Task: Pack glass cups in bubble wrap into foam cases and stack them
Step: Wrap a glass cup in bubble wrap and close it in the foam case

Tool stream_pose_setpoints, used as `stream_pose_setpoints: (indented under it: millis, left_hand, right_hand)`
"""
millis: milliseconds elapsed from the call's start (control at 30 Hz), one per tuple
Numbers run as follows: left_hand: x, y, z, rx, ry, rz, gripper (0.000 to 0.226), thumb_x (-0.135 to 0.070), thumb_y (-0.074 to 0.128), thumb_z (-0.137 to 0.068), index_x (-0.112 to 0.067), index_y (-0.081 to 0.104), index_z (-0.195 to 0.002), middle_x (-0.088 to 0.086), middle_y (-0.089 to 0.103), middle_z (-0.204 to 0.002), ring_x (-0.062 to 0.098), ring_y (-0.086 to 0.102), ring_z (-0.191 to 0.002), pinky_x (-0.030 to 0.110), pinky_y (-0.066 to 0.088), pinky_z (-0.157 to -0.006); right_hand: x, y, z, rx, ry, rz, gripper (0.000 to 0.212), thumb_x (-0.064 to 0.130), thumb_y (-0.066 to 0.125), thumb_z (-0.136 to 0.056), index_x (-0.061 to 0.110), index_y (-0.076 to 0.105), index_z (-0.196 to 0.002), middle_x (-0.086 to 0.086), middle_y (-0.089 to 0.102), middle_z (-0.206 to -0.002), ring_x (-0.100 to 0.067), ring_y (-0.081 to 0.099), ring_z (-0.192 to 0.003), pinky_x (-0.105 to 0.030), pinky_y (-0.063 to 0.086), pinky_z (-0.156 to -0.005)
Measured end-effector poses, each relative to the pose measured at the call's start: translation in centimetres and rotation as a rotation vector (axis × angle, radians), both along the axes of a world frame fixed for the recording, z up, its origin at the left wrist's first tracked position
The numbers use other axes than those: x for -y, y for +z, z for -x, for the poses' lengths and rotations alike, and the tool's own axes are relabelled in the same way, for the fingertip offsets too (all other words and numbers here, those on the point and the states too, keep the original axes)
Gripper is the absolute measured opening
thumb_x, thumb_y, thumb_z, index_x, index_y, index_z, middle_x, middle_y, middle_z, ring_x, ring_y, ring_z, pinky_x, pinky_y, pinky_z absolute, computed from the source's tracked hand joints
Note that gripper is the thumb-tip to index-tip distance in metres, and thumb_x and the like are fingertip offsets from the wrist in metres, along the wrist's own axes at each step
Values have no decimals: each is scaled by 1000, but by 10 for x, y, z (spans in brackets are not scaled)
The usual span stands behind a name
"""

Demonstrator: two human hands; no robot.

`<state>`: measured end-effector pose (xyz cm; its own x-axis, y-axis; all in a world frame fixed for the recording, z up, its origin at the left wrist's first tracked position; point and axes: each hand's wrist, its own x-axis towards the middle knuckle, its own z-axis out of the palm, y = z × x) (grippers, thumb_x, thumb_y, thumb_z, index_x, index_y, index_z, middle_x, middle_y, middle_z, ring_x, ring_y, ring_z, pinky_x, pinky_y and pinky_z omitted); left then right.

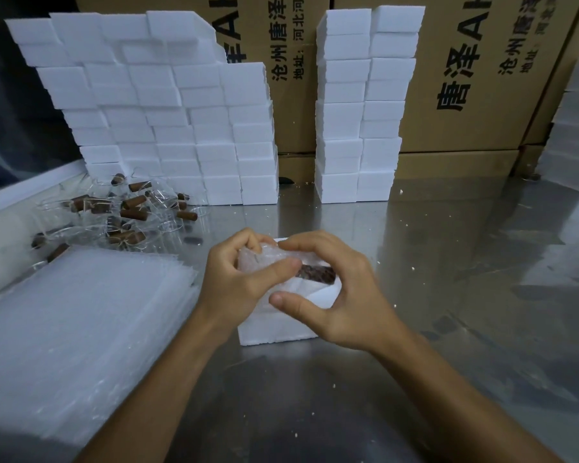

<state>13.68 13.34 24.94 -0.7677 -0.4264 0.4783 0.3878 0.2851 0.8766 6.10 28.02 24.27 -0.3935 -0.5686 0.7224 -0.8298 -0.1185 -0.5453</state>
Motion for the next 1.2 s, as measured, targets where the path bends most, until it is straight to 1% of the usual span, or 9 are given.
stream_pose_setpoints:
  millis: [200, 300, 433, 533, 667, 800, 900, 1000, 1200]
  left_hand:
    - [4, 4, -5, 116, -184, 35, 56, -28, 83, -56, -3, 32, -66, 38, 49, -79, 30, 47, -72, 43, 39, -65]
    - [3, 3, -6, 122, -205, 56, 52, -21, 84, -56, -1, 38, -68, 27, 55, -78, 24, 53, -71, 36, 45, -64]
    - [-1, 5, -5, 169, -295, 50, 51, 0, 80, -59, -3, 40, -90, 7, 61, -74, 17, 57, -63, 26, 50, -57]
    - [0, 8, -7, 234, -297, 77, 67, -12, 86, -51, -7, 45, -104, 6, 64, -79, 18, 58, -62, 29, 51, -57]
    - [0, 7, -7, 308, -307, 115, 67, -26, 84, -50, -12, 48, -106, 8, 65, -81, 18, 58, -63, 28, 49, -57]
    - [2, 8, -3, 268, -146, -35, 62, -32, 83, -46, -13, 53, -98, 2, 66, -77, 15, 64, -67, 26, 53, -61]
    - [6, 7, -3, 313, 11, -108, 60, -44, 83, -43, -20, 58, -92, 7, 66, -89, 18, 65, -82, 38, 51, -77]
    - [3, 7, -4, 398, -129, -176, 61, -41, 83, -47, -20, 61, -100, 11, 66, -91, 25, 66, -80, 41, 50, -67]
    - [15, 12, -7, 283, -484, -419, 49, -38, 62, -71, -13, 69, -113, 15, 66, -99, 24, 61, -71, 26, 40, -46]
  right_hand:
    - [3, -1, -6, -33, 20, -145, 58, 40, 86, -72, 18, 66, -123, 8, 67, -121, -7, 59, -113, -34, 51, -95]
    - [3, 1, -8, -30, 25, -172, 42, 40, 83, -74, 20, 70, -109, 8, 71, -102, -9, 63, -95, -33, 52, -81]
    - [6, 2, -14, -25, 64, -184, 26, 24, 83, -75, 11, 61, -72, 11, 49, -59, -11, 49, -55, -14, 32, -54]
    - [6, -1, -12, 76, 101, -261, 38, 30, 83, -76, 5, 56, -64, -2, 49, -55, -15, 45, -51, -29, 38, -51]
    - [4, -2, -9, 202, 187, -325, 37, 30, 82, -78, 3, 60, -66, -11, 52, -57, -18, 46, -53, -30, 39, -50]
    - [9, -2, -12, 70, 51, -163, 36, 32, 86, -75, 14, 64, -97, 9, 58, -84, -7, 56, -76, -17, 43, -63]
    - [7, -4, -8, -8, 13, -185, 68, 41, 88, -66, 25, 52, -122, 9, 53, -109, -15, 55, -100, -32, 54, -77]
    - [8, -7, -8, -94, -95, -237, 52, 28, 87, -65, 21, 53, -104, 6, 55, -98, -17, 53, -88, -40, 52, -71]
    - [-3, 6, 1, 397, 105, -118, 38, 6, 88, -64, 28, 70, -90, 9, 73, -83, -10, 70, -74, -19, 54, -62]
